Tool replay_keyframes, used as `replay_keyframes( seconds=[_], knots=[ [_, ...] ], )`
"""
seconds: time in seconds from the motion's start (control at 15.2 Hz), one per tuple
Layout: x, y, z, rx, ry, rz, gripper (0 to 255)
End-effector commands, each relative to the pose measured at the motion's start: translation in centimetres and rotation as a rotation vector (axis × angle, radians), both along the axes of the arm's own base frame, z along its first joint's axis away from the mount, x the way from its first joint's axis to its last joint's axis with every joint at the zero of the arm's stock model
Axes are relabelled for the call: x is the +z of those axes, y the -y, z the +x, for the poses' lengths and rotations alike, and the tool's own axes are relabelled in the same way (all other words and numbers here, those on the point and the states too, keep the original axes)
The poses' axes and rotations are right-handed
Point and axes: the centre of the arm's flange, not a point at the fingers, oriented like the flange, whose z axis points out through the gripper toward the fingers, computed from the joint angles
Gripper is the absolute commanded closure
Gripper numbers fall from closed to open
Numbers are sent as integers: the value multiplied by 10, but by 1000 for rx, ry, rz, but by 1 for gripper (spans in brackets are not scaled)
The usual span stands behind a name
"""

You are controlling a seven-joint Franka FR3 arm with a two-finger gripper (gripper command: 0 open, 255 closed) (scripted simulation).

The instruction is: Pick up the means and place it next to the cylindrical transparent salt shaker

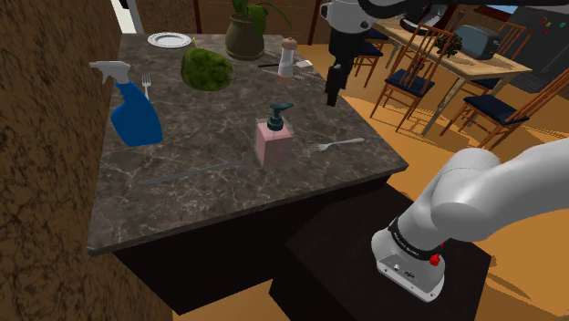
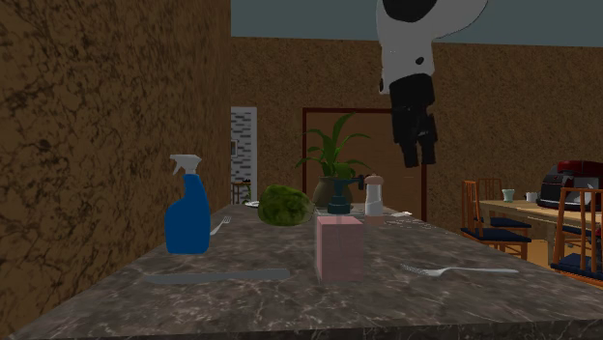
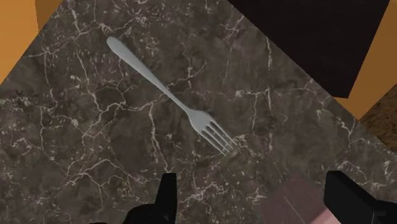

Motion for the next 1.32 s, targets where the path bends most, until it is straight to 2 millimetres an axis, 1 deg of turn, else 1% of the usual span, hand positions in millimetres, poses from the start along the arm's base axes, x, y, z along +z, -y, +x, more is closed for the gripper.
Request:
replay_keyframes(
  seconds=[0.0, 0.33, 0.66, 0.99, 1.25],
  knots=[
    [-11, -16, 18, 56, -2, 1, 0],
    [-36, -63, 57, 191, -9, 2, 0],
    [-62, -114, 90, 326, -17, 3, 0],
    [-88, -170, 115, 461, -24, 4, 0],
    [-108, -216, 130, 569, -29, 5, 0]
  ],
)
